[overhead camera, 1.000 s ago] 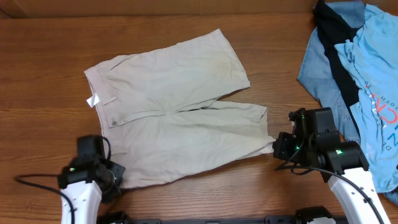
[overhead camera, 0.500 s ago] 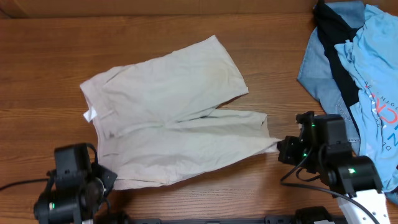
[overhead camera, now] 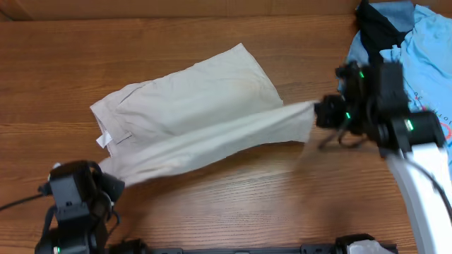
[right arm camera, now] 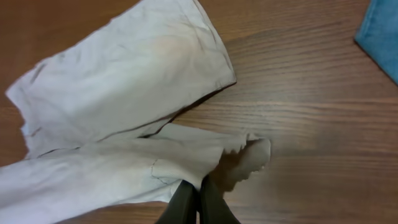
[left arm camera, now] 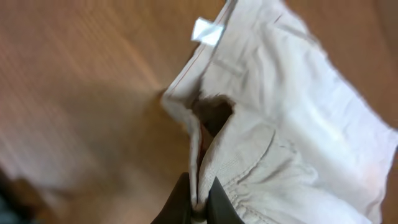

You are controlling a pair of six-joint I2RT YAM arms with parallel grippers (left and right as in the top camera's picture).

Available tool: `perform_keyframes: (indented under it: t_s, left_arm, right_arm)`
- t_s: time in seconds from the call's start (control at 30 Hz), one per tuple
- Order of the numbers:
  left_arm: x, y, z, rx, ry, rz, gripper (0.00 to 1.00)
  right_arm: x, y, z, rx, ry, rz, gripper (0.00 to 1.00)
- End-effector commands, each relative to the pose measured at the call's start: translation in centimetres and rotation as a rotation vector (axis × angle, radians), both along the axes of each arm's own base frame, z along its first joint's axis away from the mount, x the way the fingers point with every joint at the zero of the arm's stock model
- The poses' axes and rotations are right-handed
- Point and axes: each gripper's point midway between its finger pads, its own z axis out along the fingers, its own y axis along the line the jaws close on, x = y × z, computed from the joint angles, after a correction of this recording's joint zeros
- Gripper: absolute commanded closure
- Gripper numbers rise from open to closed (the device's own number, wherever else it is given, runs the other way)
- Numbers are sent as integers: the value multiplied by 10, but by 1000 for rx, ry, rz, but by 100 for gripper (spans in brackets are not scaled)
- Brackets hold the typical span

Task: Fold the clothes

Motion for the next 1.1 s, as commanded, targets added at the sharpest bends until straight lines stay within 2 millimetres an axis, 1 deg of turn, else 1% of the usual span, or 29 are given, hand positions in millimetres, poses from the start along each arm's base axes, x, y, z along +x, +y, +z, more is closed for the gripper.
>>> perform_keyframes:
  t_s: [0.0,0.07,0.2,0.23,0.33,0.4,0.5,0.57,0.7,0.77,0.93,1.07]
  left_arm:
    - [18,29,12,107,-18,98,96]
    - [32,34,11,114,-21,102,96]
    - [59,43,-2,124,9,114,96]
    - [75,50,-9,137,19,124,96]
    - [98,57,-16,146,6,129,96]
    - [112,63,-21,159,-7,139,96]
    - [131,68,-23,167,-41,148,96]
    - [138,72,-26,177,-48,158,96]
    - [145,80,-31,196,-51,197,96]
    - [150,82,-33,204,-56,202,95]
    - [158,91,-34,239,-72,231,95]
    - [171,95,-37,246,-100,237,95]
  right_arm:
    - [40,-3,1,-62,-25,19,96]
    - [58,-1,-2,-61,-28,20,96]
    - [93,5,-7,-54,-83,30,96]
    - [109,8,-7,-49,-128,30,96]
    - [131,12,-4,-35,-198,32,96]
    - [143,19,-1,-18,-241,54,96]
    - [159,32,-3,-3,-289,78,96]
    - [167,42,-10,0,-299,95,96]
    - [180,64,-28,5,-311,134,96]
    - [187,72,-32,4,-330,145,96]
    - [208,76,-36,-23,-399,117,96]
    - [220,78,-35,-23,-441,99,96]
